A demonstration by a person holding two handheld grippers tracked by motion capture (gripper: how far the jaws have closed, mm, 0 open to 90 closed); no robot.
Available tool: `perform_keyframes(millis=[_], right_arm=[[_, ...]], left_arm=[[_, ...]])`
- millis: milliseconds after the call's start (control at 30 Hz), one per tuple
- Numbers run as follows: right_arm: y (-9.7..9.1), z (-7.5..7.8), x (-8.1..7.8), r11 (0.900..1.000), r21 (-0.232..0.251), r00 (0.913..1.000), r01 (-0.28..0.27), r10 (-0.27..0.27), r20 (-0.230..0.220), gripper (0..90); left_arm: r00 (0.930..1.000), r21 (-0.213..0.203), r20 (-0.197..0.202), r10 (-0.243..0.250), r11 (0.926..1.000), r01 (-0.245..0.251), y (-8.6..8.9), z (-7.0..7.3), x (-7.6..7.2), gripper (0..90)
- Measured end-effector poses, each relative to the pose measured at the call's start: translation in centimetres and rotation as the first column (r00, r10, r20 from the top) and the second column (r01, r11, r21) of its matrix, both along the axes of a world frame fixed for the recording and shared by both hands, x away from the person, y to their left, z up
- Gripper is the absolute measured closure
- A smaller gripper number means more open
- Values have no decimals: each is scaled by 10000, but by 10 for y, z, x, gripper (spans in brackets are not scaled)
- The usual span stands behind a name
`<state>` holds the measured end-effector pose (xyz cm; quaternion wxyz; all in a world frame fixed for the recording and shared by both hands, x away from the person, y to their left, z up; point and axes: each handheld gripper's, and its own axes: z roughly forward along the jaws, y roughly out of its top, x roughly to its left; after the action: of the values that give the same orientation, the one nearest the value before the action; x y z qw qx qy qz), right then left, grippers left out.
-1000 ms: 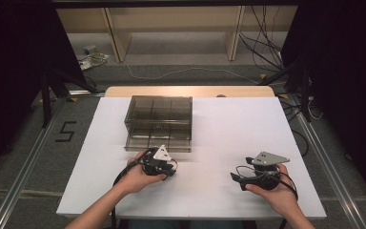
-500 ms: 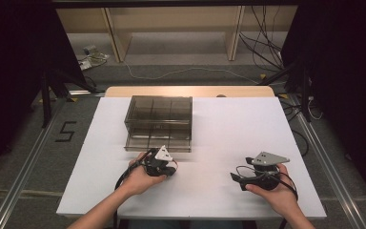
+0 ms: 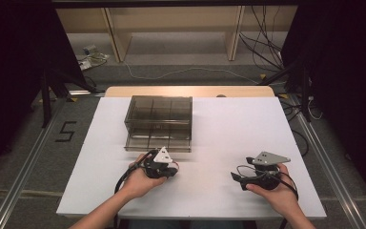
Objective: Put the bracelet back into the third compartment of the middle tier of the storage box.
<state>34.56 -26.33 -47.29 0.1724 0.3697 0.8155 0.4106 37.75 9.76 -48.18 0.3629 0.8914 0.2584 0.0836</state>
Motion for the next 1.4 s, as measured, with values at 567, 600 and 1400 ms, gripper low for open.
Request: perform_keyframes(millis=[567,600,1400], right_arm=[[-1,1,-1,10000,14,10000,25,-25,65,166],[-1,1,-1,10000,12,10000,29,-29,64,166],[-2,1,-2,10000,35,9999,86,-86,58,166]], left_arm=[[9989,-447,446,-172,9988,192,6,9,-9,882],[9989,-510,447,-143,9986,165,5,10,-10,882],[9972,-820,736,-110,9965,171,6,18,-14,882]])
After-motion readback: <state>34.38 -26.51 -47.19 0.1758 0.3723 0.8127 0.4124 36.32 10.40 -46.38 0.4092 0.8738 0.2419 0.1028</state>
